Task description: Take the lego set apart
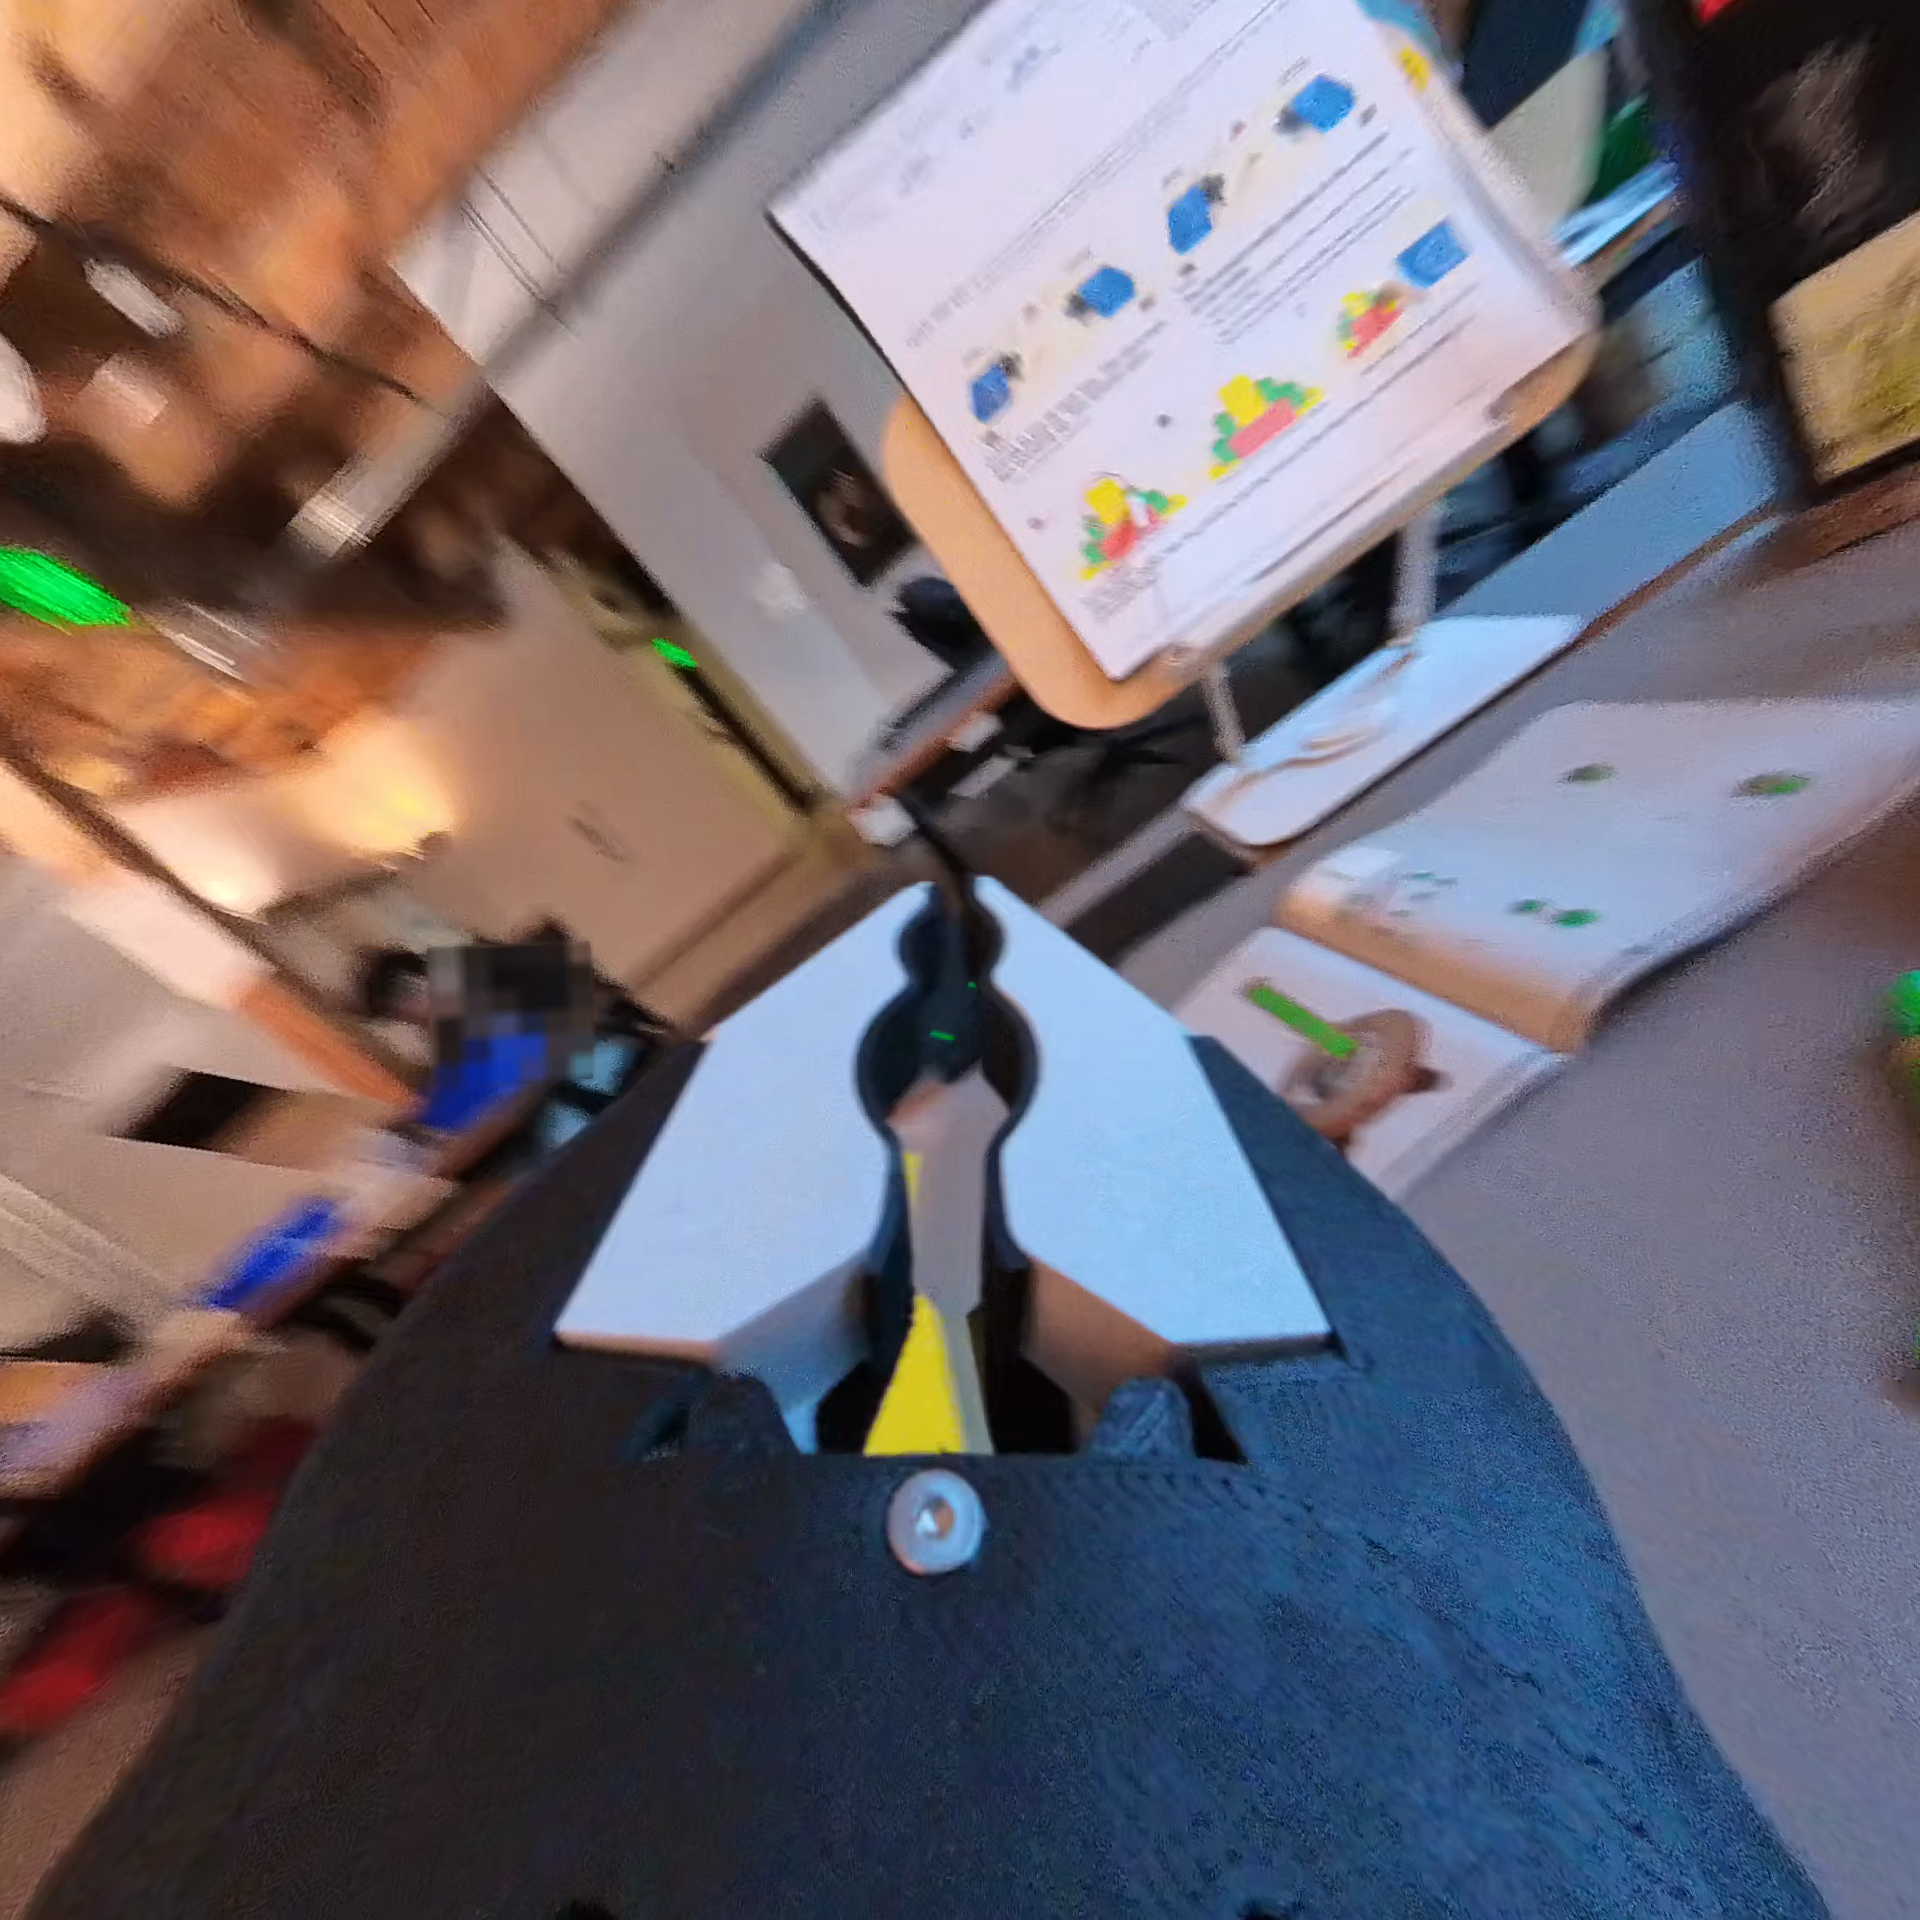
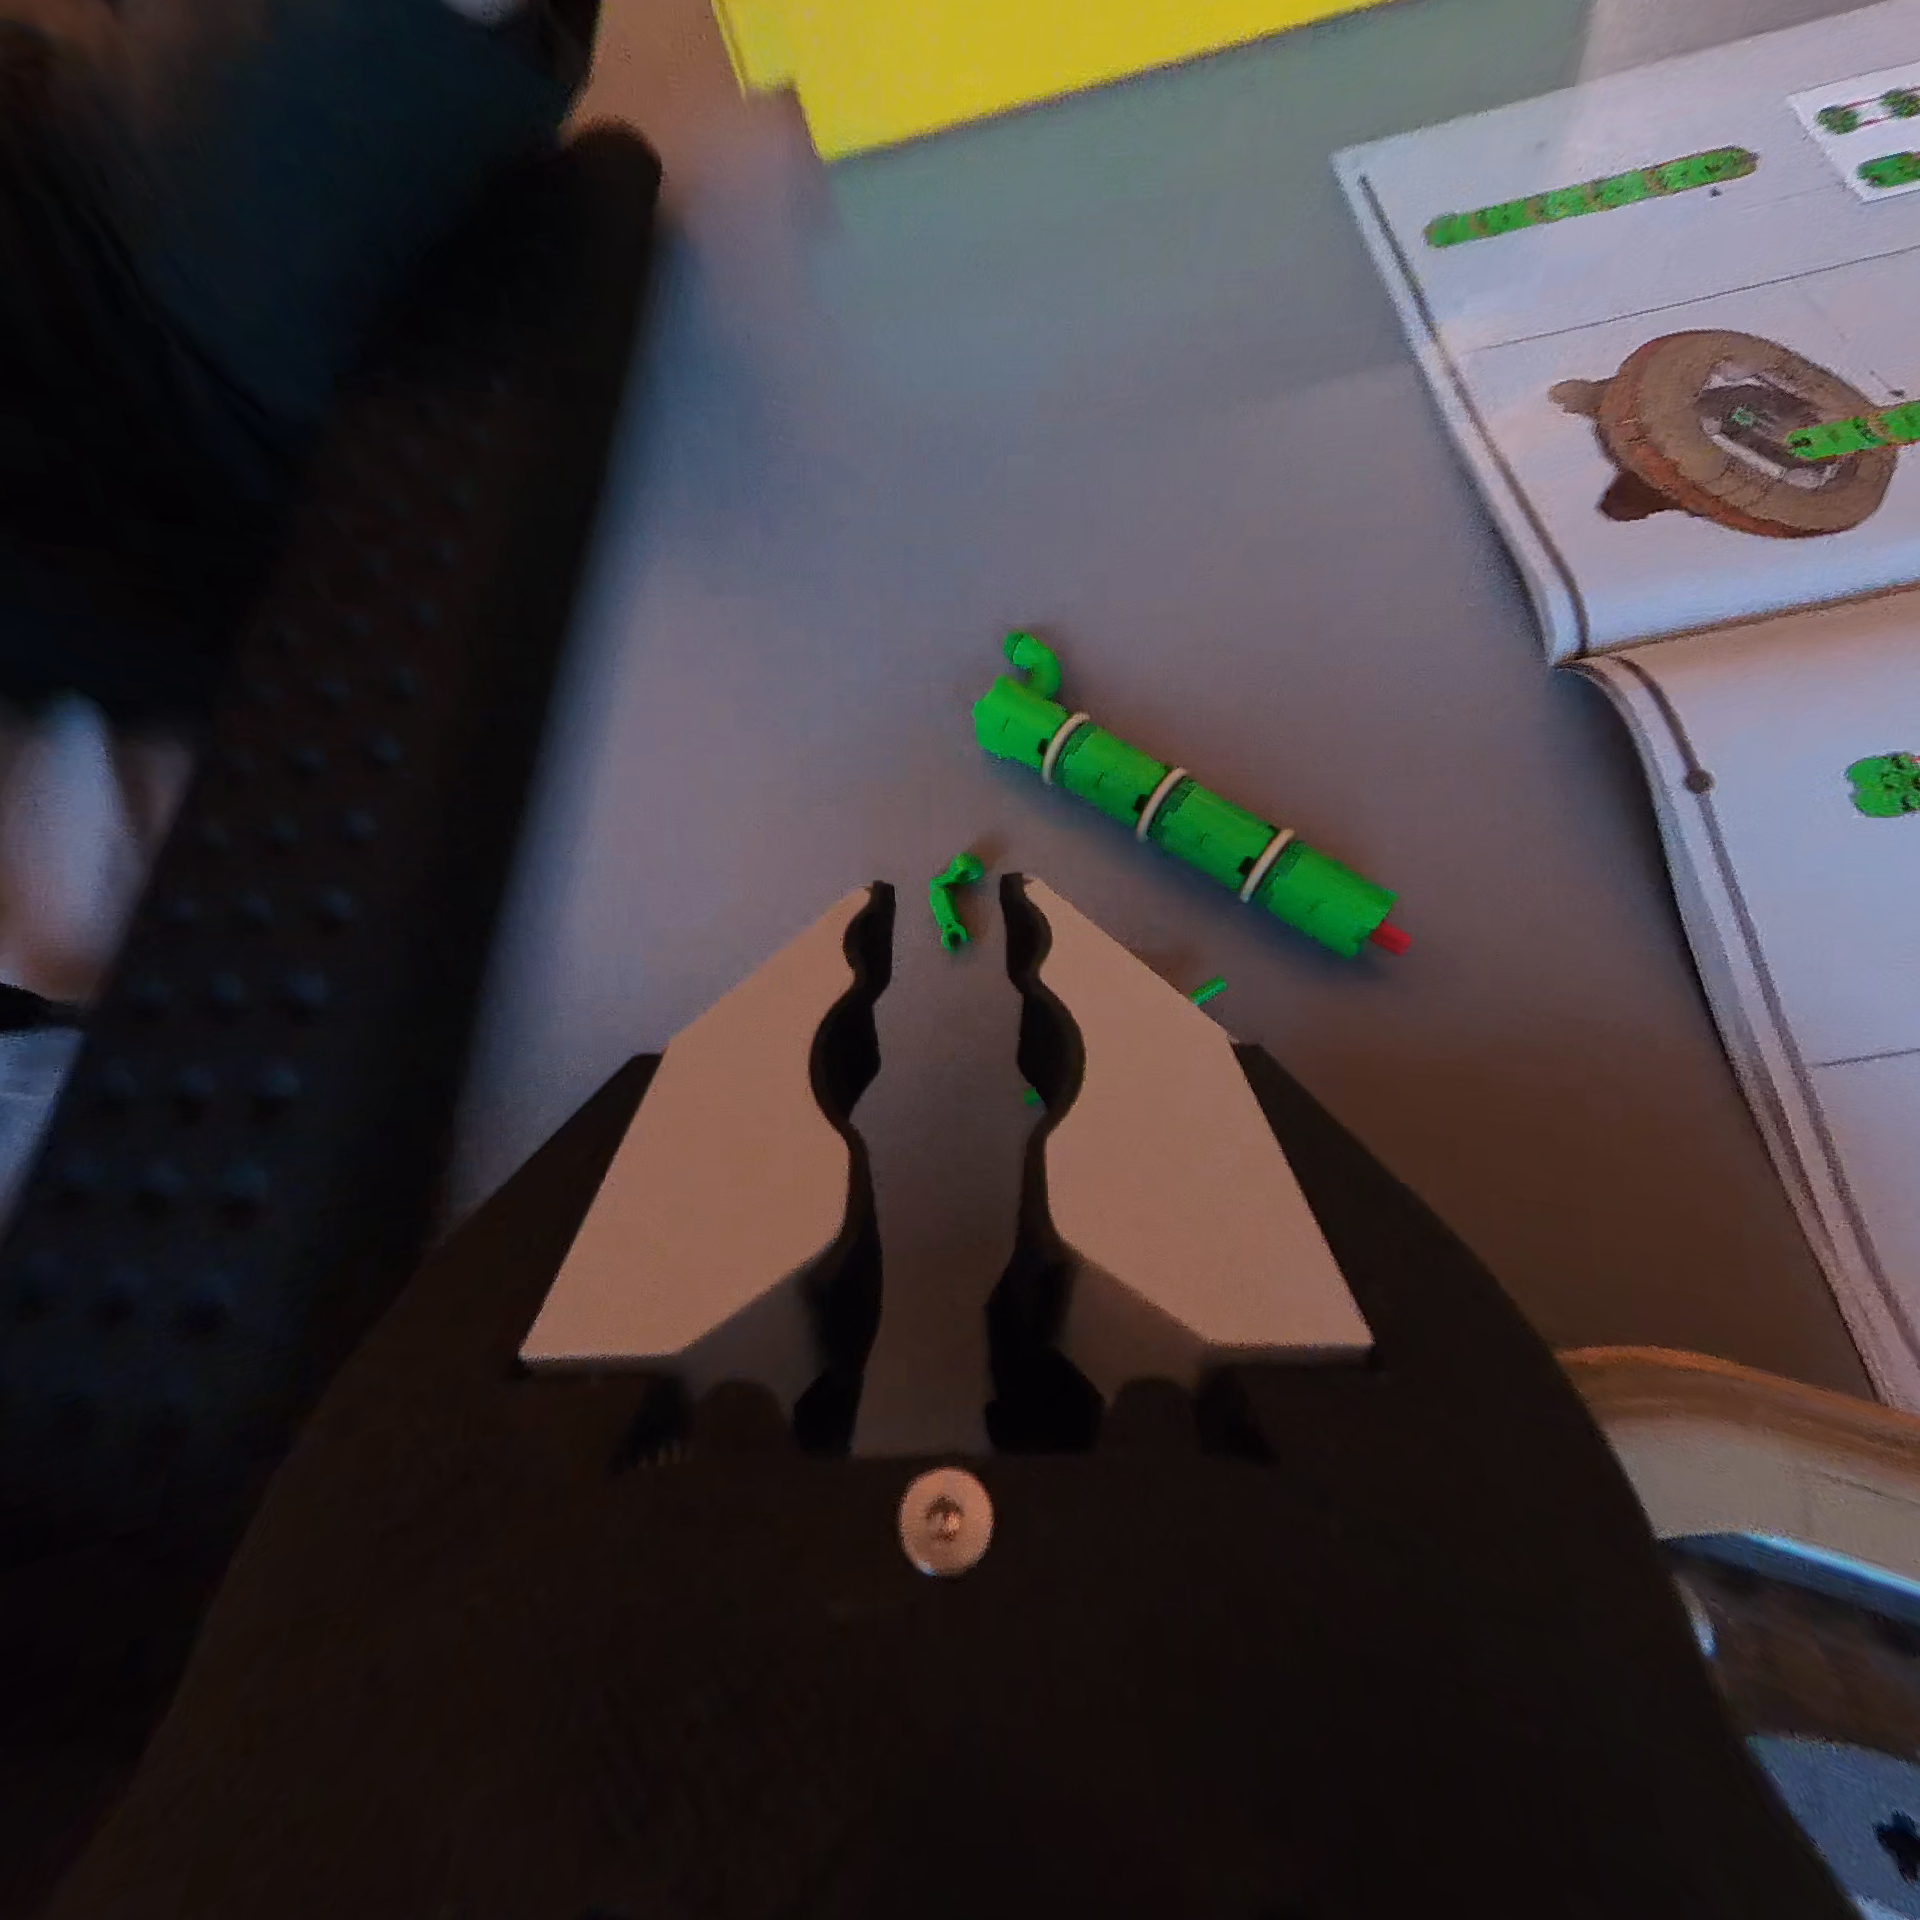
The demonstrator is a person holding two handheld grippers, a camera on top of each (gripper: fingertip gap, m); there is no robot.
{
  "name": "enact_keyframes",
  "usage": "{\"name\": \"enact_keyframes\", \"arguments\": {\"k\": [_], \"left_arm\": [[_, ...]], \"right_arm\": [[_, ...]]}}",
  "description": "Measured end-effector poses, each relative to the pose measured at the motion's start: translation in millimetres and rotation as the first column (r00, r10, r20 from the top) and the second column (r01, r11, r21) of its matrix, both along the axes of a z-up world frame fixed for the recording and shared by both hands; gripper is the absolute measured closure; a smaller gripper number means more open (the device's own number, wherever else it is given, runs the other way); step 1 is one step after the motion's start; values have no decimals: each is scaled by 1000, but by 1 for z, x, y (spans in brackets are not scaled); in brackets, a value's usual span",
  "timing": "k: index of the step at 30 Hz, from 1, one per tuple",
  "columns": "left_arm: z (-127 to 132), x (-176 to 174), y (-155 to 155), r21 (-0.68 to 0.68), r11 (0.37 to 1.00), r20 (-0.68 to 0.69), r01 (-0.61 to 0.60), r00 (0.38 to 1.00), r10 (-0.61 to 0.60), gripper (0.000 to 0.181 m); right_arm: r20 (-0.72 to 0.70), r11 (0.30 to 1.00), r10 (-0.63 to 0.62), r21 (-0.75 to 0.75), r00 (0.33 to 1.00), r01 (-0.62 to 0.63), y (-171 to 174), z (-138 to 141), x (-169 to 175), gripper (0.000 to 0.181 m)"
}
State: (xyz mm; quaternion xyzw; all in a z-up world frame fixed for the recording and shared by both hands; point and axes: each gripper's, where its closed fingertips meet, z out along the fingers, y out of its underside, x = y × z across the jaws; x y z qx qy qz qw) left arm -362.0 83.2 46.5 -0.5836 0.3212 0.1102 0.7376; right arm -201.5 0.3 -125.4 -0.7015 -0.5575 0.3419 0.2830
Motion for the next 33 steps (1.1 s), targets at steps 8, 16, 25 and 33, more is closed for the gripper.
{"name": "enact_keyframes", "arguments": {"k": [8,16,25,33], "left_arm": [[-58,69,-12,-238,946,-68,220,968,-242,161],[-122,116,-47,-647,522,320,556,819,-476,152],[-87,126,-87,-517,168,643,839,511,-570,161],[-54,122,-103,-348,107,708,931,336,-621,166]], "right_arm": [[163,997,39,63,986,-49,-4,-29,-5,163],[121,905,11,421,993,-61,8,11,-15,177],[-295,325,12,905,955,275,-10,153,-12,178],[-320,466,39,844,947,266,-12,143,-18,177]]}}
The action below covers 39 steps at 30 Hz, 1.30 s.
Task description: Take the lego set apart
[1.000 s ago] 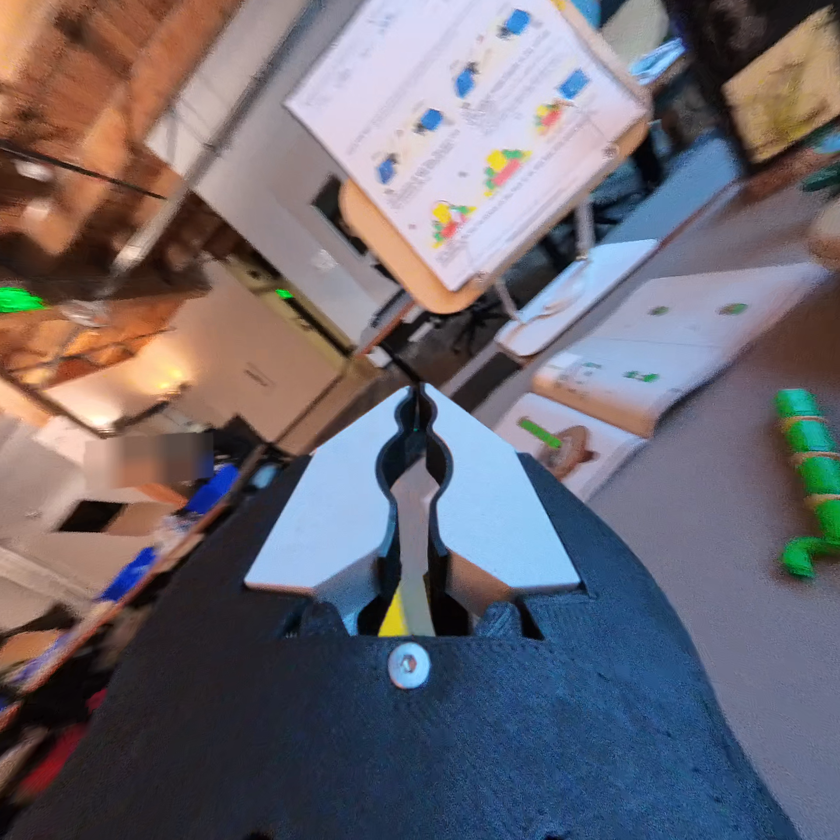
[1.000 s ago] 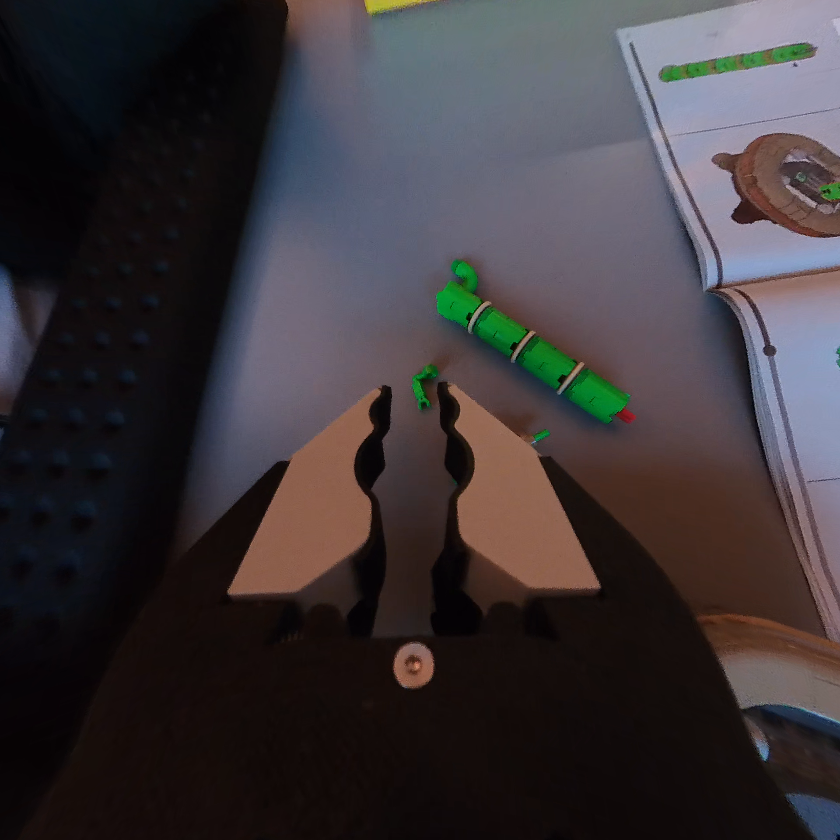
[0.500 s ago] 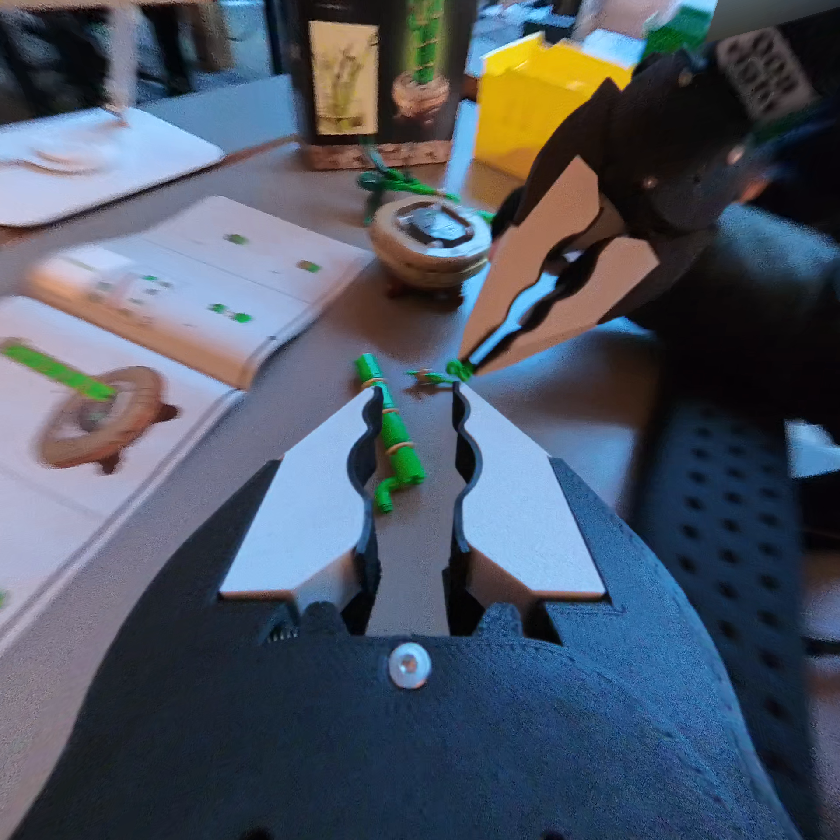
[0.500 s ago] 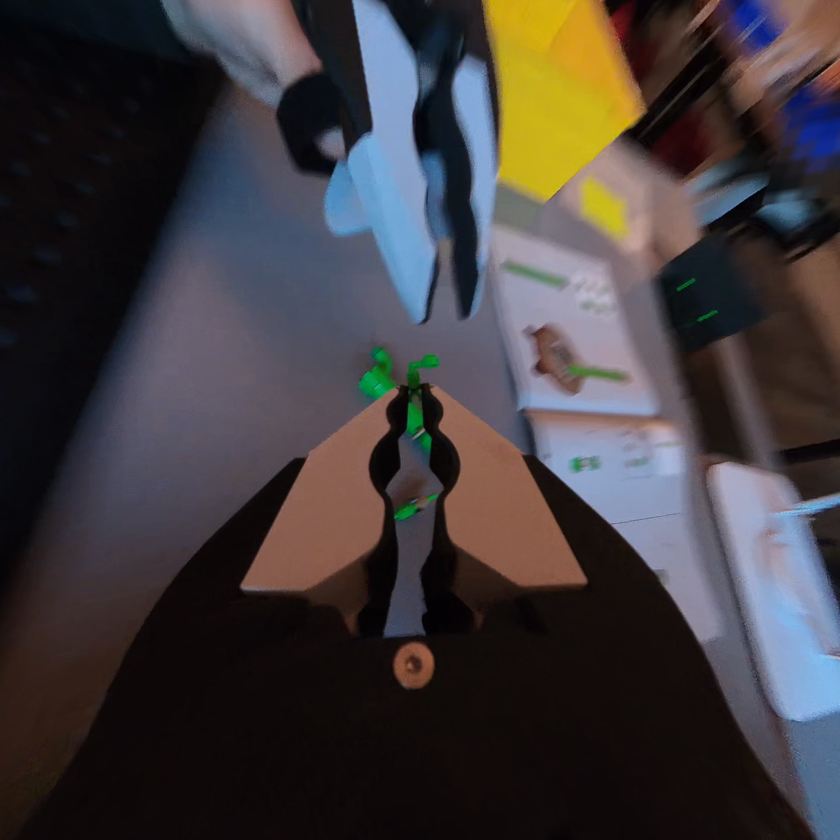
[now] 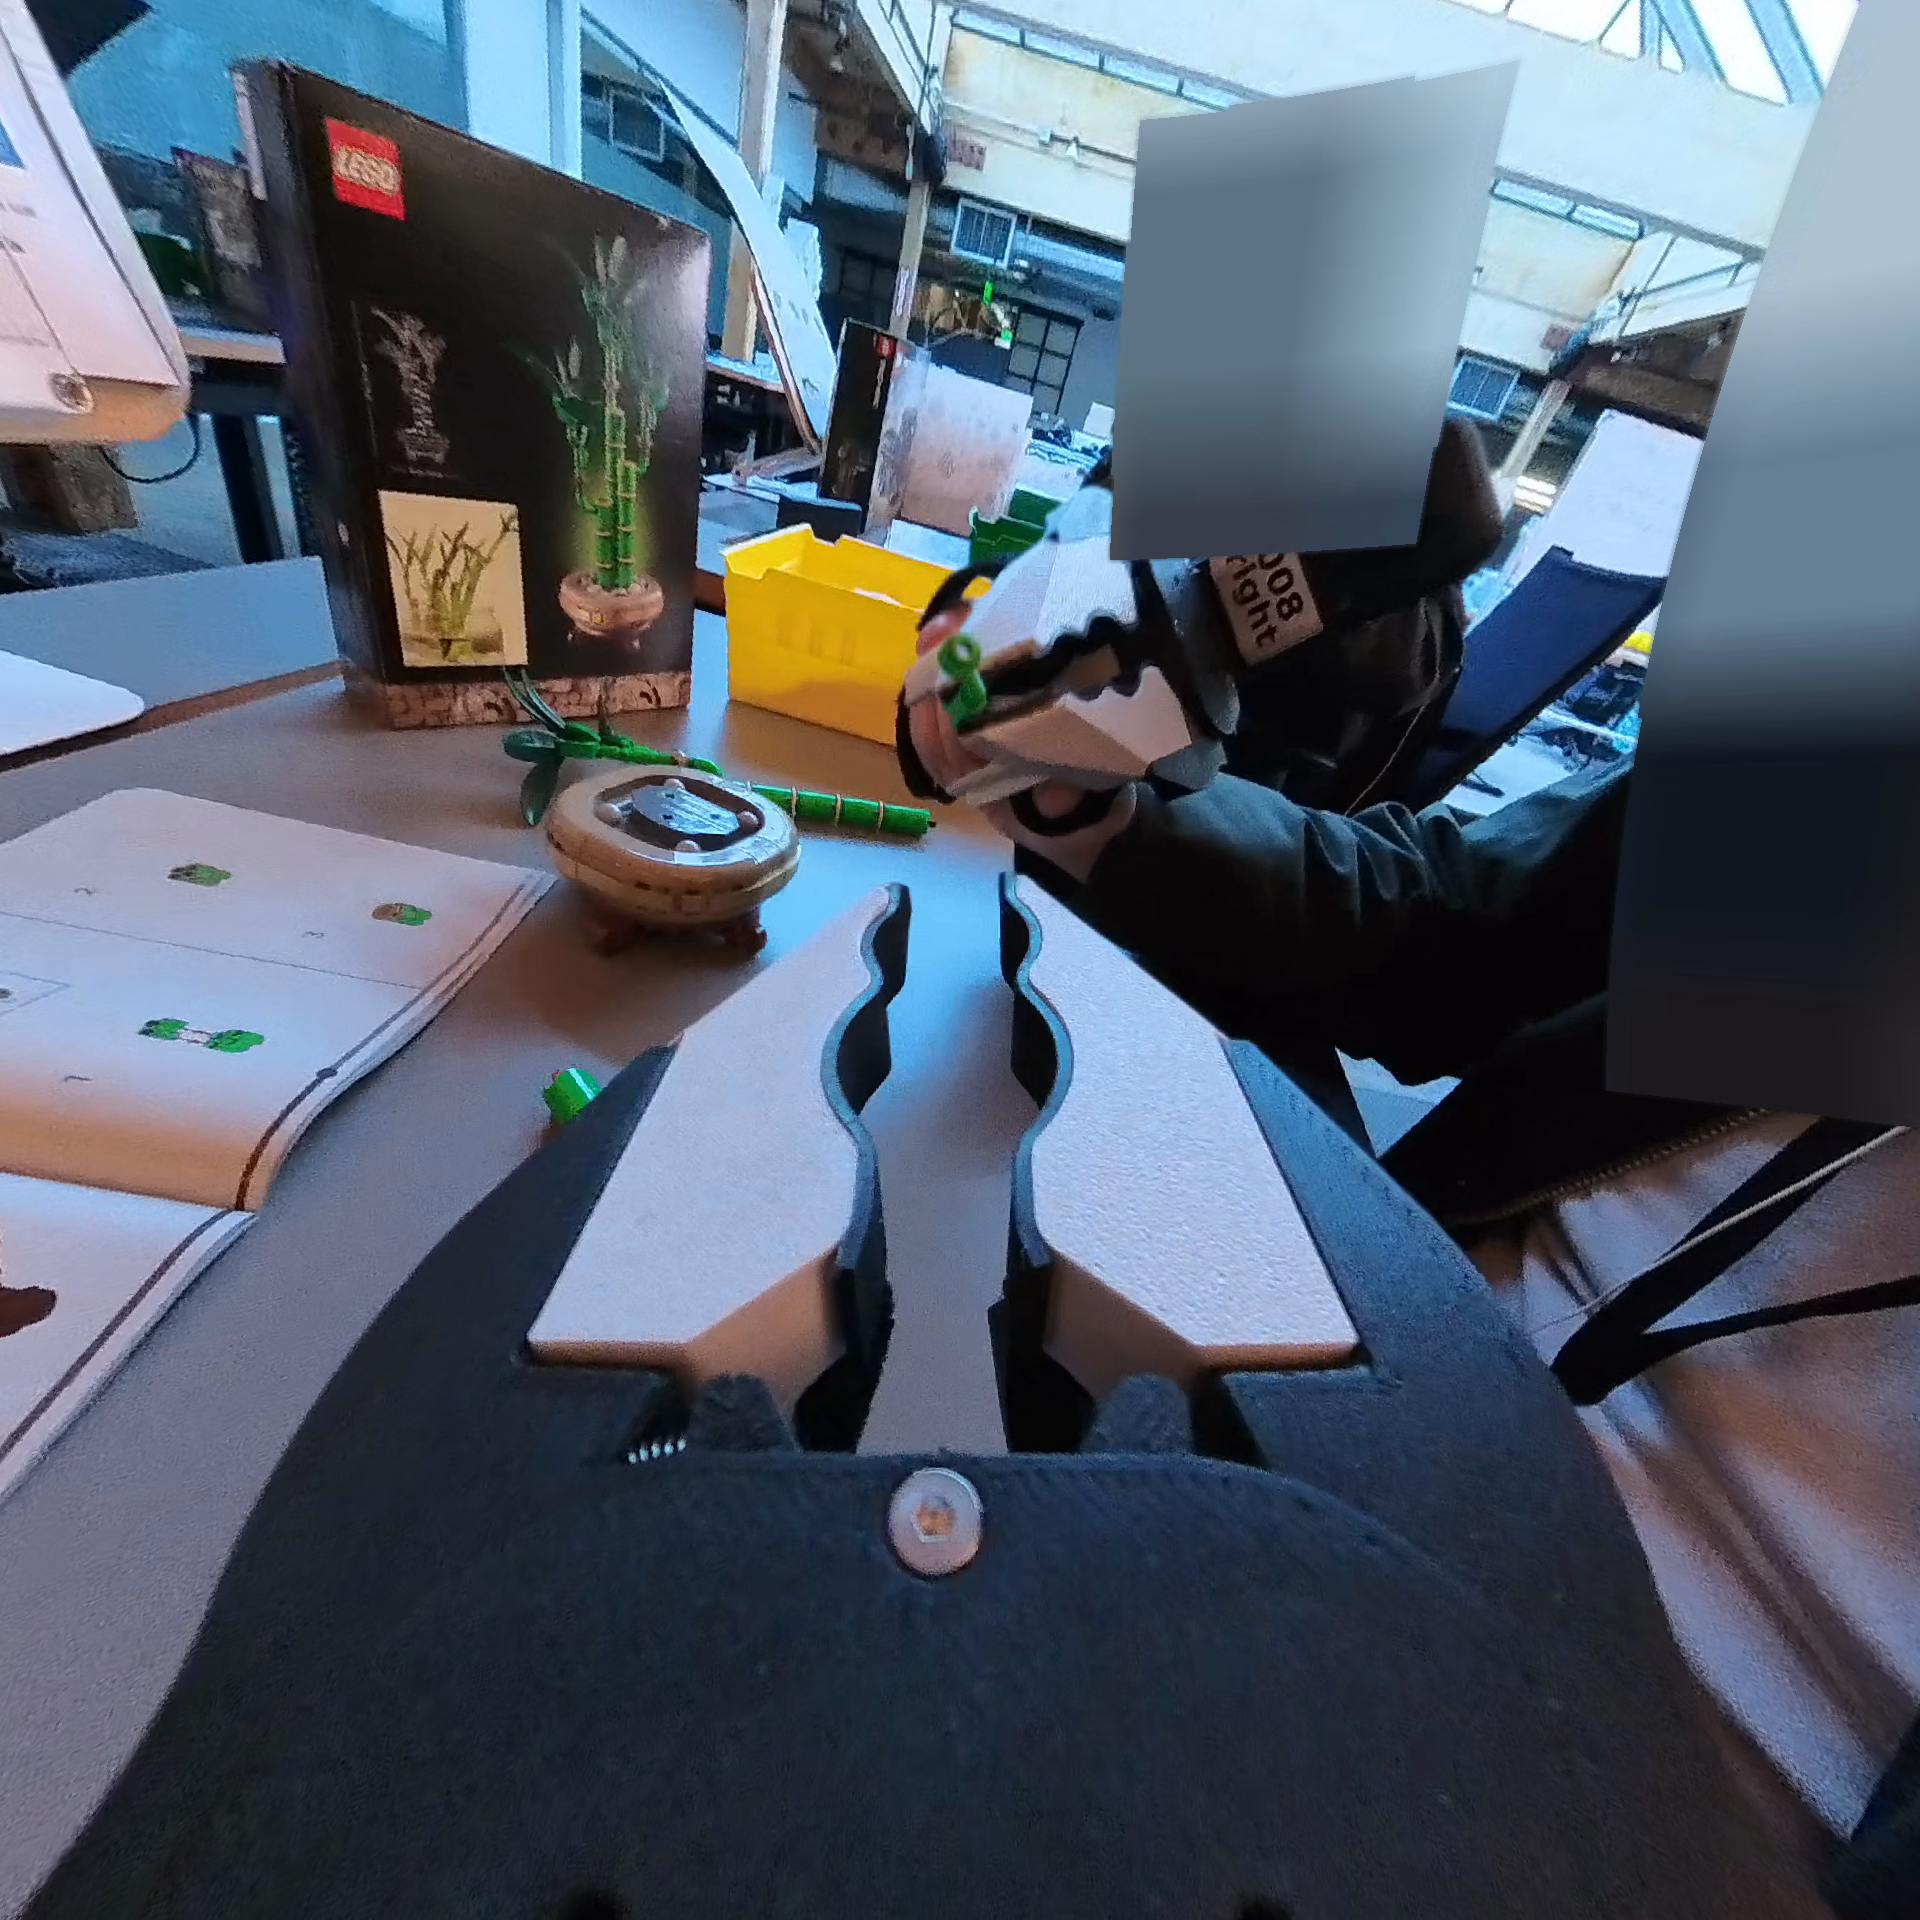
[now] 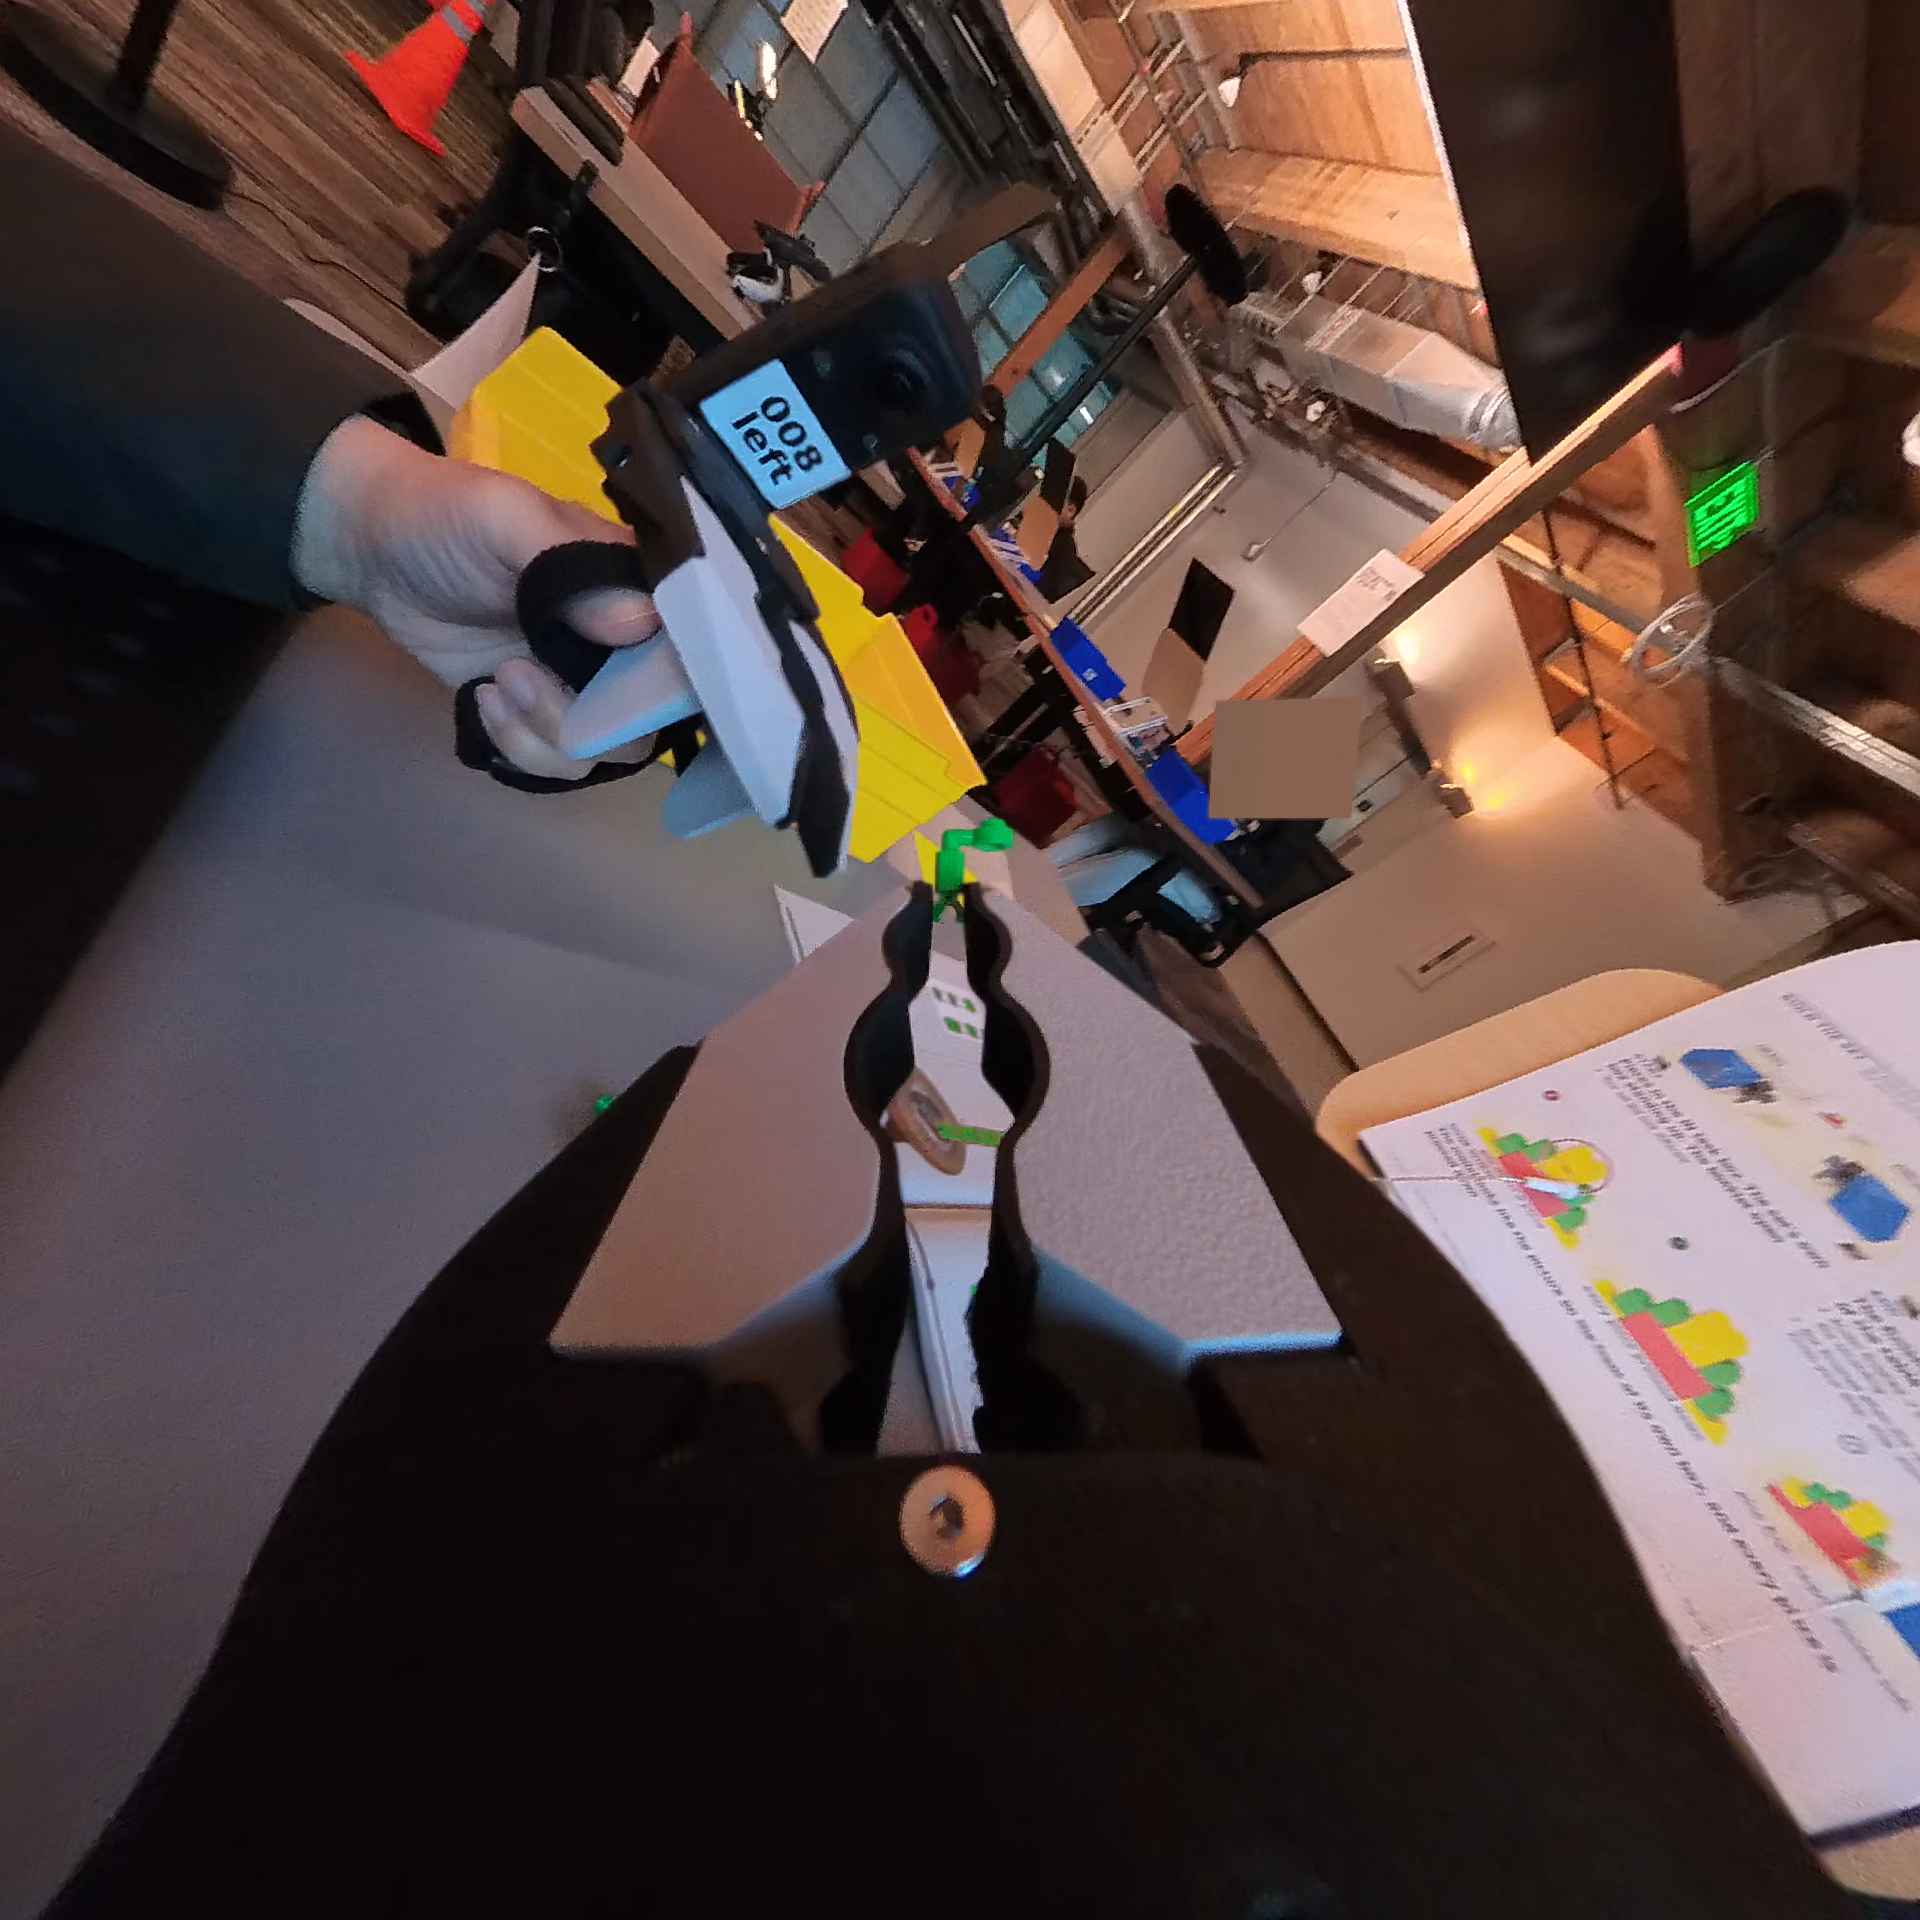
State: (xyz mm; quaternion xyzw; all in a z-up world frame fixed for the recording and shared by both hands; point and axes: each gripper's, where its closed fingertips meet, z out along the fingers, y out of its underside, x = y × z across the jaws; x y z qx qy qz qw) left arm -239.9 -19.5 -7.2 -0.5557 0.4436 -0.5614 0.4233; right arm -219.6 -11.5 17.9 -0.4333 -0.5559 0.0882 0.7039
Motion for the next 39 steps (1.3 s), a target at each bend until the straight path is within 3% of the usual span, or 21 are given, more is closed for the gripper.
{"name": "enact_keyframes", "arguments": {"k": [14,39], "left_arm": [[-4,1,3,1,1000,-26,-22,999,22,169],[-9,2,2,50,998,-65,-34,997,37,171]], "right_arm": [[60,987,52,-155,997,-42,2,-25,-12,177],[42,991,71,-117,997,-66,-3,-21,-13,177]]}}
